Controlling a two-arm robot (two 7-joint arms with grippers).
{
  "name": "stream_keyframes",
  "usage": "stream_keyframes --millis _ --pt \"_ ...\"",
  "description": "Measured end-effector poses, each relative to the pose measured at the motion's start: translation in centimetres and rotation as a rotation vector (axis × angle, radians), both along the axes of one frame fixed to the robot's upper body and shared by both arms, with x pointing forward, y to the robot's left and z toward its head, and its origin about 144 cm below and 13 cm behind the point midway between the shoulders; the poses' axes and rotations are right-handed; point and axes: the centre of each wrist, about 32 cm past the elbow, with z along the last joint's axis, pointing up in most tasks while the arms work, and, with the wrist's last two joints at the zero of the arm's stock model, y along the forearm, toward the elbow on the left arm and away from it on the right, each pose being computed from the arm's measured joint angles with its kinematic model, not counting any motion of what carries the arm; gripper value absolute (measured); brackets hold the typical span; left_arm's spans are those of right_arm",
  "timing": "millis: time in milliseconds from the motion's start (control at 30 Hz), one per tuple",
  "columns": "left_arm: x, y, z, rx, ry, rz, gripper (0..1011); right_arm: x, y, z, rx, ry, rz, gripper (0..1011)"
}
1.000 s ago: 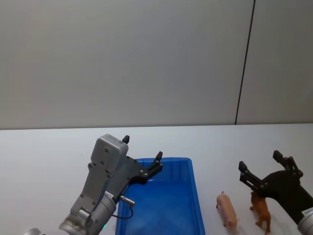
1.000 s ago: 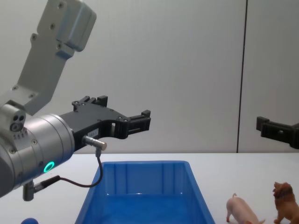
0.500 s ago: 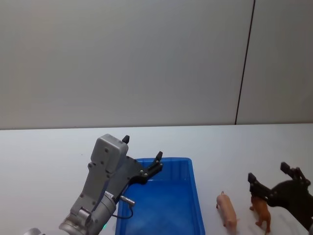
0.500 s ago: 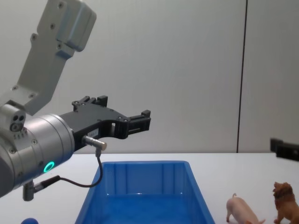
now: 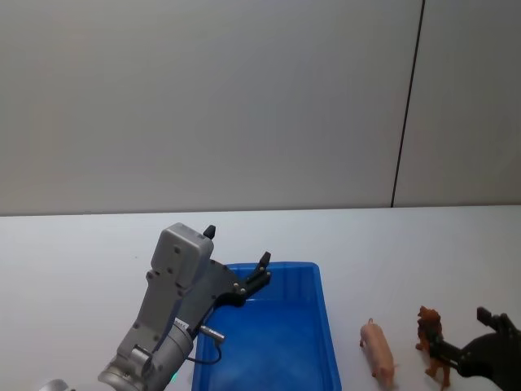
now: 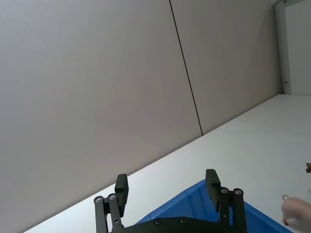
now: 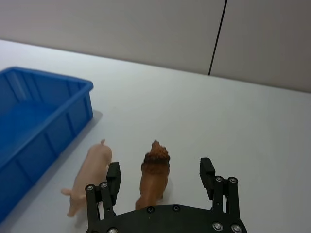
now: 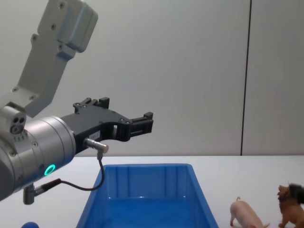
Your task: Pick up the two dolls from the table and place them into the box.
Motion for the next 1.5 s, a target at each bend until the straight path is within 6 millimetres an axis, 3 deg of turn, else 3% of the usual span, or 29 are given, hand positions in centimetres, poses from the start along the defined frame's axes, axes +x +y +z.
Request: stream_keyframes --millis 533,900,1000,1267,1500 --pt "0.0 0.0 0.0 0.000 0.000 0.000 1001 1.0 0.2 -1.3 0.008 0.137 0.002 986" --pt "0.0 0.0 0.0 0.000 0.000 0.000 1002 1.8 0.5 -1.8 0.053 0.212 0.001 729" --pt "0.0 0.0 0.0 0.000 0.000 0.000 1001 2.0 0.5 -1.9 0.063 0.226 0.000 589" --pt "0.0 0.0 0.0 0.000 0.000 0.000 1001 2.2 0.5 -1.9 0.076 0.232 -0.003 343" --pt "0.0 0.0 0.0 0.000 0.000 0.000 1002 2.3 0.6 -1.4 0.081 0.192 -0.003 297"
